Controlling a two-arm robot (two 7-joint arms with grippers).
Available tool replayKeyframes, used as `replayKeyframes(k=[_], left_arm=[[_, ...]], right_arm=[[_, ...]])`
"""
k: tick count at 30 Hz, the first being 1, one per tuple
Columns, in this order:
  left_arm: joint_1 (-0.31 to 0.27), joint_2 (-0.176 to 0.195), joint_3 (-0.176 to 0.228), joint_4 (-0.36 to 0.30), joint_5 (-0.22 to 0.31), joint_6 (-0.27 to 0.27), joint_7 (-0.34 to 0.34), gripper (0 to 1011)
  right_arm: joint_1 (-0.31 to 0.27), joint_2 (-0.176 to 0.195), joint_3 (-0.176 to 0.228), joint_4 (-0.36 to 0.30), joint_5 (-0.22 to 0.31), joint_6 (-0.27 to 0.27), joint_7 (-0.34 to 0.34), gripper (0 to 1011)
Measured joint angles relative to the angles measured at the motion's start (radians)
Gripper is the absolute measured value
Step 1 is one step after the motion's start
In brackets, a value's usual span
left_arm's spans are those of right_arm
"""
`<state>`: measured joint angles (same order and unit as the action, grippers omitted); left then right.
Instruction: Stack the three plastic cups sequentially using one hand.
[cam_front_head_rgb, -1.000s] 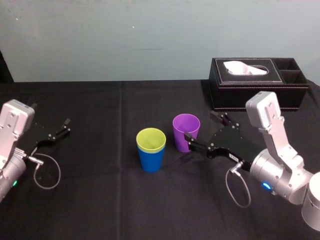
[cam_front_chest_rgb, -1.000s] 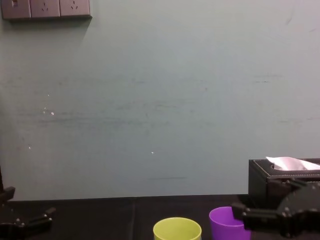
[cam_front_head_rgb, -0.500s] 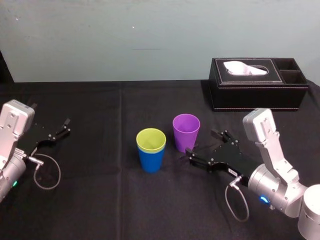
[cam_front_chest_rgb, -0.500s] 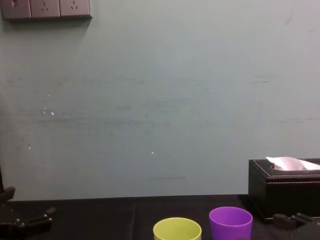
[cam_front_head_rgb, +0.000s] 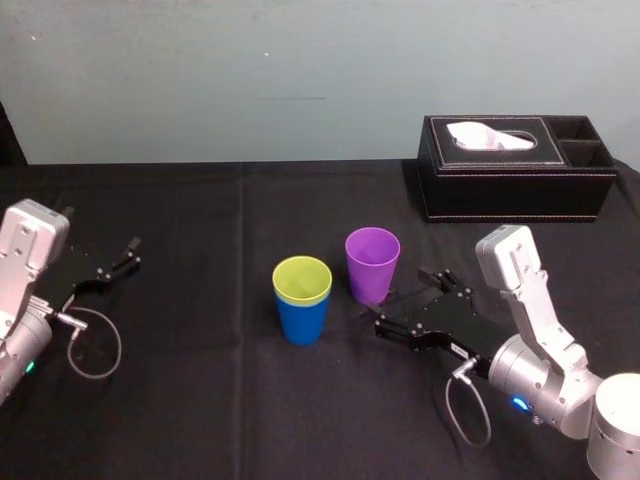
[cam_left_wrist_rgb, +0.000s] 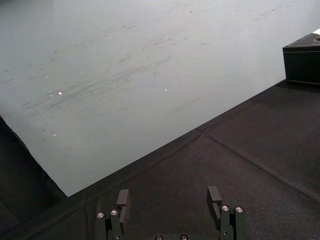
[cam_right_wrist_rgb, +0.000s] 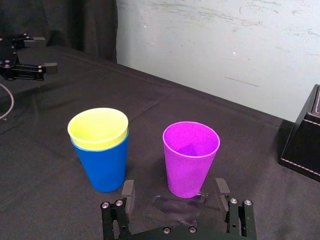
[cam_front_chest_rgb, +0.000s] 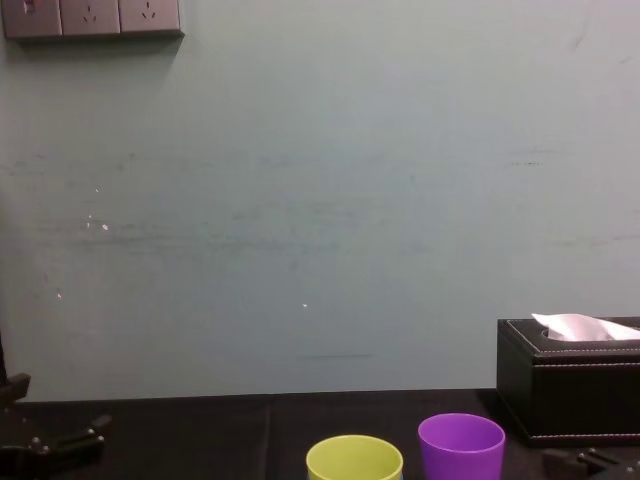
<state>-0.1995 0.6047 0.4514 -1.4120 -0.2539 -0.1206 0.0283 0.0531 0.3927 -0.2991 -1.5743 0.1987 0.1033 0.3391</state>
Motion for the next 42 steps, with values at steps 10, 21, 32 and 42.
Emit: replayKeyframes(k=[10, 21, 32, 42], left_arm=[[0.000, 0.000, 0.000, 0.000, 0.000, 0.000, 0.000, 1010], [0.000, 0.000, 0.000, 0.000, 0.000, 0.000, 0.000, 1010], [0.000, 0.000, 0.000, 0.000, 0.000, 0.000, 0.000, 1010], [0.000, 0.000, 0.000, 0.000, 0.000, 0.000, 0.000, 1010]], right_arm=[[0.012, -0.010, -0.002, 0.008, -0.007, 0.006, -0.004, 1003], [0.048, -0.034, -0.011, 0.046, -0.011, 0.020, -0.005, 1003], [0.089, -0.055, -0.021, 0.097, -0.006, 0.034, -0.002, 1003], [0.119, -0.070, -0.029, 0.132, -0.010, 0.035, -0.003, 1003]])
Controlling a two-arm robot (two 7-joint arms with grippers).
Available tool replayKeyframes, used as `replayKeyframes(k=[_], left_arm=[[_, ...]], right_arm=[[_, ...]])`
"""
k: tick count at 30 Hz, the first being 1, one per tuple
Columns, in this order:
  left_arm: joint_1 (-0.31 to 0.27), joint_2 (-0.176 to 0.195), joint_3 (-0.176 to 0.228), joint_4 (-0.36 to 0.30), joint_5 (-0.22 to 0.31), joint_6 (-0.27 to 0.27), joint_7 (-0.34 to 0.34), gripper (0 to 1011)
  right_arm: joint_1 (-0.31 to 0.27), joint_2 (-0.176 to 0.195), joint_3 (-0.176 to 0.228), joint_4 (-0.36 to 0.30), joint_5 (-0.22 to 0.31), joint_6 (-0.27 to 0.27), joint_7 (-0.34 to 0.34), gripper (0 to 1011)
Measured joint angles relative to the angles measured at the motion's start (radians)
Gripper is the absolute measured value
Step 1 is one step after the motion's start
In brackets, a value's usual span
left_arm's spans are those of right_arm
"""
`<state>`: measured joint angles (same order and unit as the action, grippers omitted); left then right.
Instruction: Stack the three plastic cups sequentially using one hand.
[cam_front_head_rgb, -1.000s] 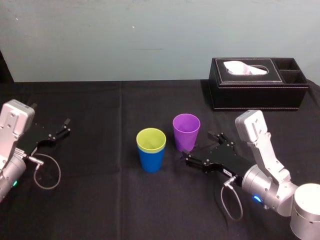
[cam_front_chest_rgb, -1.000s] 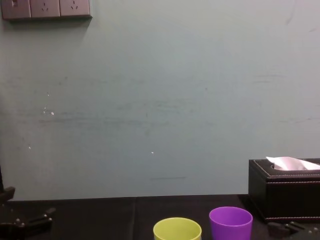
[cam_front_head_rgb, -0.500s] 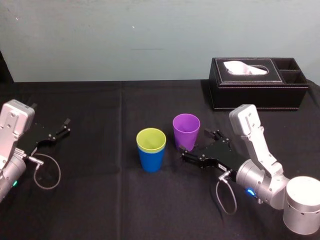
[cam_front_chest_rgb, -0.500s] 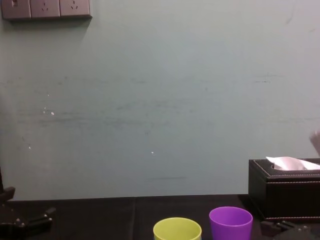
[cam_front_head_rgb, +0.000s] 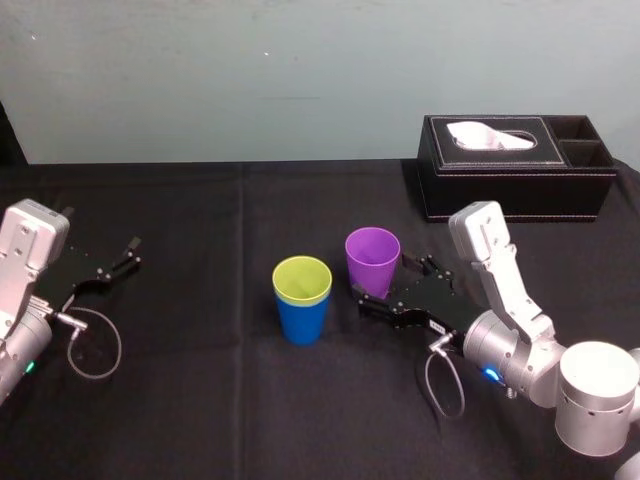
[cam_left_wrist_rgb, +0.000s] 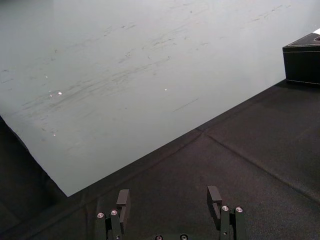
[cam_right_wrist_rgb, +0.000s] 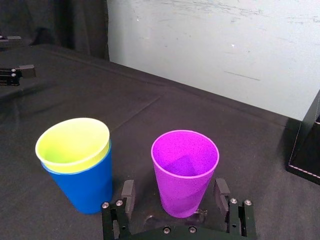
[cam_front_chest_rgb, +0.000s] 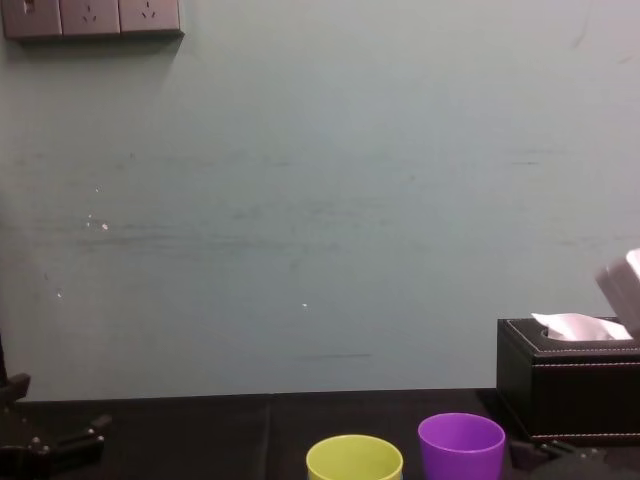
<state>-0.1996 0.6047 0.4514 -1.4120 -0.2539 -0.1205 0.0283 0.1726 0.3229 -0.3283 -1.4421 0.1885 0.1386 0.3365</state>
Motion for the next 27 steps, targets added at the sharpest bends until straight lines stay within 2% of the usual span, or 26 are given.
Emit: replayKeyframes(k=[27], left_arm=[[0.000, 0.000, 0.000, 0.000, 0.000, 0.000, 0.000, 1010]], right_arm=[[0.046, -0.030, -0.012, 0.047, -0.036, -0.006, -0.018, 1003]])
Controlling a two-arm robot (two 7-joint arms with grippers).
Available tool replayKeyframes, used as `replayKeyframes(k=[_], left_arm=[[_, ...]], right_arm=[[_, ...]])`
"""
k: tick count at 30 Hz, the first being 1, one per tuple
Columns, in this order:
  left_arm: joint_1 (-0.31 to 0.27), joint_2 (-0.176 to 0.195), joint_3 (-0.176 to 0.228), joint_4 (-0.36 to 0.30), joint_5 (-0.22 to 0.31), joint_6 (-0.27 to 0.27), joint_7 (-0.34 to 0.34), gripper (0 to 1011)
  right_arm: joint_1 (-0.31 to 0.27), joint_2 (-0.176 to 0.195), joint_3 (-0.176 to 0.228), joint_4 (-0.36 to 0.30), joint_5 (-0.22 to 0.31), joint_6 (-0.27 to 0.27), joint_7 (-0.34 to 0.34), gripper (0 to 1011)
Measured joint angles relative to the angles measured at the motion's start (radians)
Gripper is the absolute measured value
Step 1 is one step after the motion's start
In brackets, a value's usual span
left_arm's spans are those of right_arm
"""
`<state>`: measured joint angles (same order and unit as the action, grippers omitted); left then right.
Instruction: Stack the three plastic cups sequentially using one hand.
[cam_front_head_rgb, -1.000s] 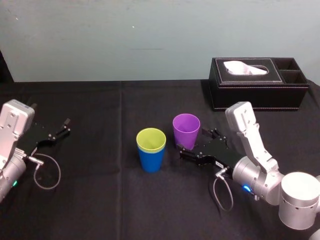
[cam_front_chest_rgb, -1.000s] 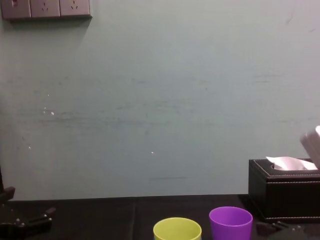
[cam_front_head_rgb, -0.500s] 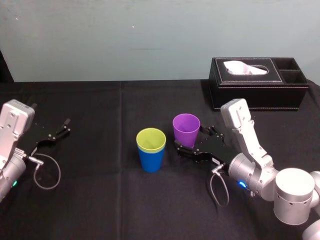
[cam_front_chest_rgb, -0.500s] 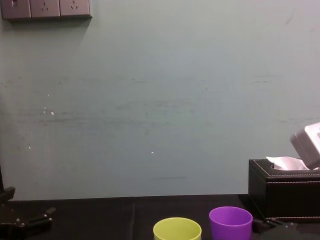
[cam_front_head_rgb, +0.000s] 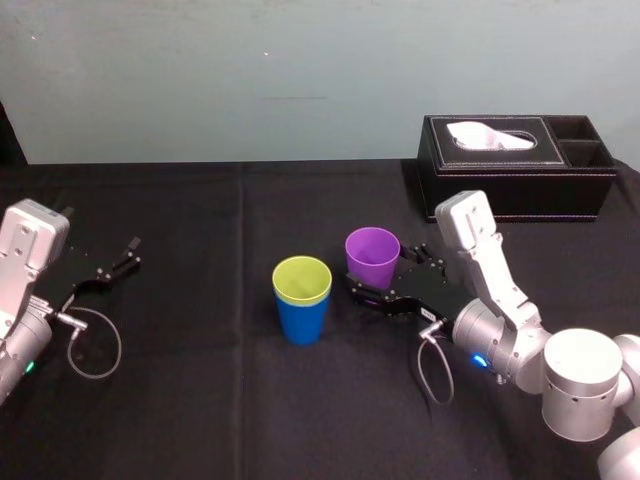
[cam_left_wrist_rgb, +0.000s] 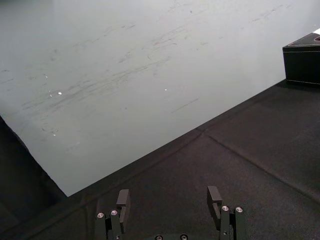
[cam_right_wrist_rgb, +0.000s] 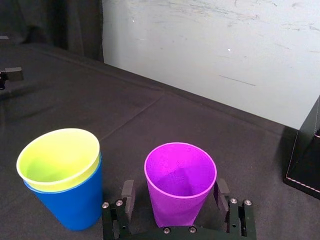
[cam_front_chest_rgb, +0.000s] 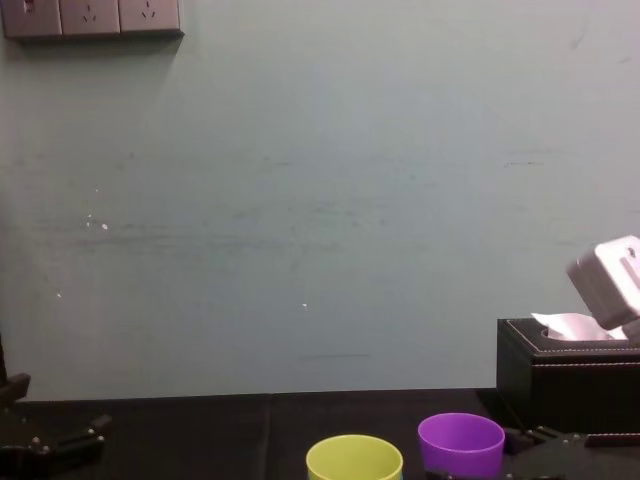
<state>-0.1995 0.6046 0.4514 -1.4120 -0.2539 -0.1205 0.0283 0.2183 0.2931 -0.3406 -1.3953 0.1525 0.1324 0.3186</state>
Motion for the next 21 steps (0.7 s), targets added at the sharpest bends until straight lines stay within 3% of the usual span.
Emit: replayKeyframes(k=[21], left_arm=[[0.000, 0.000, 0.000, 0.000, 0.000, 0.000, 0.000, 1010]], right_arm=[[0.009, -0.010, 0.001, 0.017, -0.014, -0.002, -0.003, 1003]])
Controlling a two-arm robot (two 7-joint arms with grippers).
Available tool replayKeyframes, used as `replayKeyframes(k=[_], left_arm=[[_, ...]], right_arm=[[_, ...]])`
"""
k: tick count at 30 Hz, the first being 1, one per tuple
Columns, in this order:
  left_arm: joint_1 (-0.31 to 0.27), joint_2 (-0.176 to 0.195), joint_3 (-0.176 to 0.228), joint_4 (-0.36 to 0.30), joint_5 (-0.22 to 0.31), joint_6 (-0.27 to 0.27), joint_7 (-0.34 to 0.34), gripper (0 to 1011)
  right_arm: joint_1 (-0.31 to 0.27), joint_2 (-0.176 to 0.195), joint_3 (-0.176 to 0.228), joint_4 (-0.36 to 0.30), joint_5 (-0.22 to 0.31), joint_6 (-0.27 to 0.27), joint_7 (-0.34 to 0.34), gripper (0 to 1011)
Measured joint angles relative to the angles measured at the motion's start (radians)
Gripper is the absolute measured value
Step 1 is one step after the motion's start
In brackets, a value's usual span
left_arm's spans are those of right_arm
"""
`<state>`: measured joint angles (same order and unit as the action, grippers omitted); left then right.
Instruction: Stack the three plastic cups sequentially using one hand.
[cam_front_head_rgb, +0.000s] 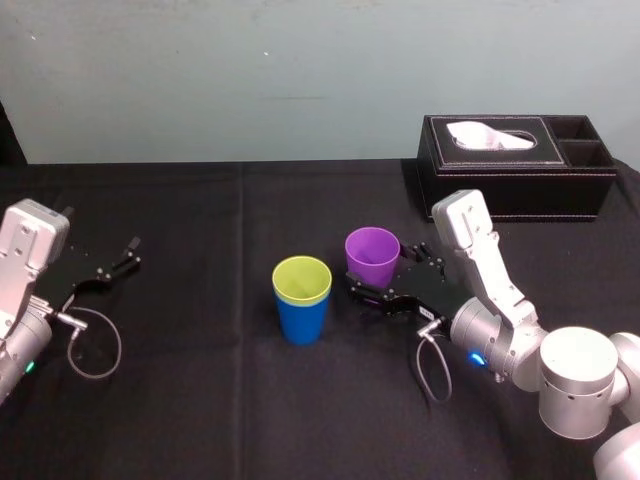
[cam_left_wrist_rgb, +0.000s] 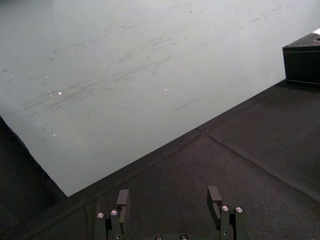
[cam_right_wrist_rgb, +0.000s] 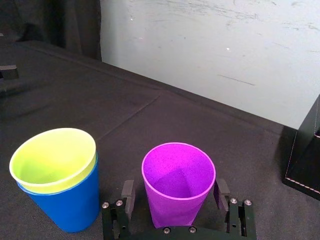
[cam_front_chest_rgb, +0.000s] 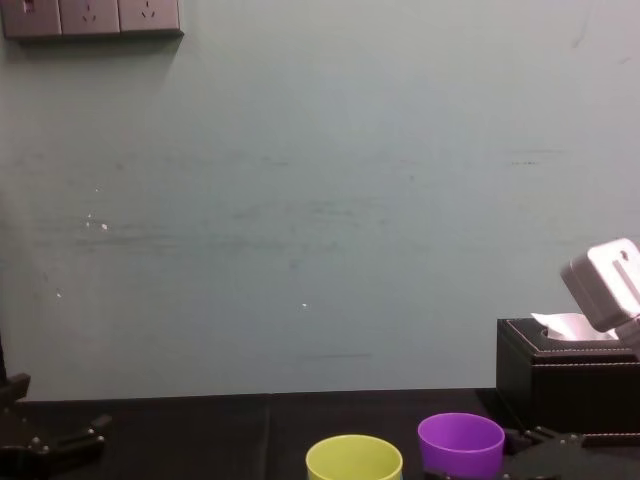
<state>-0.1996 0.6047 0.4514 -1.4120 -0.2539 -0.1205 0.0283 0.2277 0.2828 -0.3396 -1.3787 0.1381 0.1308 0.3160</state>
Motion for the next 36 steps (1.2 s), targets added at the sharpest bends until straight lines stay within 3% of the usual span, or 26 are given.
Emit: replayKeyframes(k=[6, 15, 36], left_arm=[[0.000, 0.000, 0.000, 0.000, 0.000, 0.000, 0.000, 1010], [0.000, 0.000, 0.000, 0.000, 0.000, 0.000, 0.000, 1010], [0.000, 0.000, 0.000, 0.000, 0.000, 0.000, 0.000, 1010]], right_arm=[[-0.001, 0.000, 0.000, -0.001, 0.001, 0.000, 0.000, 972], [-0.001, 0.001, 0.000, -0.002, 0.001, 0.000, 0.001, 750], [-0.002, 0.001, 0.000, -0.003, 0.002, 0.000, 0.001, 705]])
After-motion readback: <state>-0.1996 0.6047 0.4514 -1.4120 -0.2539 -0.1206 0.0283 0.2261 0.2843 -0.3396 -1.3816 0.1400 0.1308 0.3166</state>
